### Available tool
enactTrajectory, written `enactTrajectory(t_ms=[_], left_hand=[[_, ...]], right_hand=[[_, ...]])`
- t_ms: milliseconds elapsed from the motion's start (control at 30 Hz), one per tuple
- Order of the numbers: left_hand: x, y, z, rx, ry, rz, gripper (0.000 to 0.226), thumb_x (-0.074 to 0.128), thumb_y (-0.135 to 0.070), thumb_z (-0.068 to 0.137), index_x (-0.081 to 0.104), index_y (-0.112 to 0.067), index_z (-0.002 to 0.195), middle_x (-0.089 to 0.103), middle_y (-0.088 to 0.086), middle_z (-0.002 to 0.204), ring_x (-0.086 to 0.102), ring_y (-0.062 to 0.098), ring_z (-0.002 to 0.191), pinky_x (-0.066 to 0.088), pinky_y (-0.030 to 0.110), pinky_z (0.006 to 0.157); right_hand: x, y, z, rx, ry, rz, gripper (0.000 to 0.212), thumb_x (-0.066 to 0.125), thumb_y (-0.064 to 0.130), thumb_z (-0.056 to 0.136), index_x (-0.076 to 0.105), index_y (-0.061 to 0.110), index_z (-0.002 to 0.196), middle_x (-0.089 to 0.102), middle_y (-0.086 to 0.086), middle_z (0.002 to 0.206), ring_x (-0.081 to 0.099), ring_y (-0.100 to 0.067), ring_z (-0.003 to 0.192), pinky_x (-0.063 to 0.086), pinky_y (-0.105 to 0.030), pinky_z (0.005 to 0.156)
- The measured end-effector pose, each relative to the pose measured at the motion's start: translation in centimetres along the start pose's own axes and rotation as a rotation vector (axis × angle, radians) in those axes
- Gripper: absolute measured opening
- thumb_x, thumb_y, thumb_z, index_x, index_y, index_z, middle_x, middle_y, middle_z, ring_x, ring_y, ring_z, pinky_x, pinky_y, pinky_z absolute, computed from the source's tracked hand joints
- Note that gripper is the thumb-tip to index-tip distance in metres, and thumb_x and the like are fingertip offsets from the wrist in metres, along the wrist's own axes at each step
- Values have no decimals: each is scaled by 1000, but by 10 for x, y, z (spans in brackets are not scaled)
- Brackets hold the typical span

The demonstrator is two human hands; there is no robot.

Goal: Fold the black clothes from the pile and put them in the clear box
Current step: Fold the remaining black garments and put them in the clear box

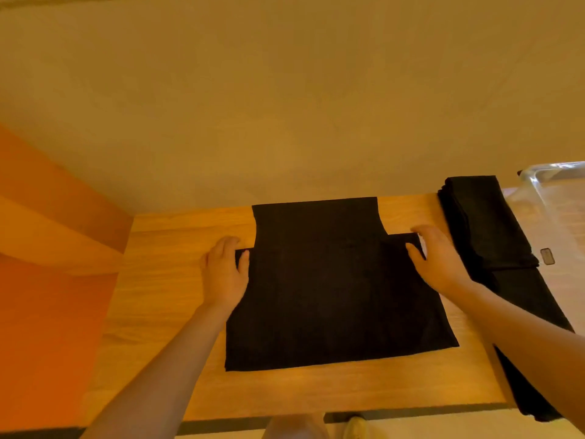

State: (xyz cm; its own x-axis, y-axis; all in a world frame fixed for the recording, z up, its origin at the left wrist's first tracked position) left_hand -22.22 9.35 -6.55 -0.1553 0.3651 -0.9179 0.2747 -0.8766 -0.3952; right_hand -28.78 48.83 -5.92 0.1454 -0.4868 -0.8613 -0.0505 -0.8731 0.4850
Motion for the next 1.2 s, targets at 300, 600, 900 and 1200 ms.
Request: enactTrajectory(t_ms=[300, 600, 900, 1200], left_hand=[[58, -14, -128, 370, 278, 271, 59, 17, -53, 100, 20, -24, 151, 14, 1, 160, 10, 20, 148, 17, 44, 114], [48, 26, -178, 263, 323, 270, 65, 22, -59, 97, 21, -24, 152, 14, 3, 160, 7, 23, 148, 13, 47, 115], [42, 27, -246, 235, 324, 310, 68, 21, -63, 96, 15, -26, 153, 9, 1, 161, 1, 20, 149, 7, 43, 116], [27, 2, -220, 131, 172, 183, 63, 15, -53, 97, 35, -19, 147, 28, 4, 156, 17, 20, 146, 14, 40, 118]], right_hand=[[73, -10, -99, -337, 69, -385, 56, 25, 46, 99, 22, 24, 151, 13, 1, 161, 7, -17, 148, 9, -43, 119], [80, -50, -170, -139, 64, -444, 60, 14, 54, 100, 14, 25, 153, 9, 0, 161, 1, -19, 149, 6, -46, 118], [80, -67, -226, -155, 98, -422, 62, 11, 57, 99, 13, 26, 153, 8, 2, 161, -2, -17, 148, 4, -44, 118], [59, -58, -201, -191, 114, -308, 68, 4, 58, 93, 10, 25, 152, -1, 5, 160, -13, -11, 146, -8, -35, 119]])
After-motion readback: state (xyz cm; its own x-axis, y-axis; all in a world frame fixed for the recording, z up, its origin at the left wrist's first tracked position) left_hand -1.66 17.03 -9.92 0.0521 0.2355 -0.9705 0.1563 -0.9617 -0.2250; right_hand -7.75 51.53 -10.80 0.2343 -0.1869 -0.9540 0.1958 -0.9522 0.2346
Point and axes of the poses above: each hand's wrist, its own z-axis towards the middle knuckle, its own x-axis out of the palm, y = z × x, the point moved 4 cm from there along z, towards the middle knuckle
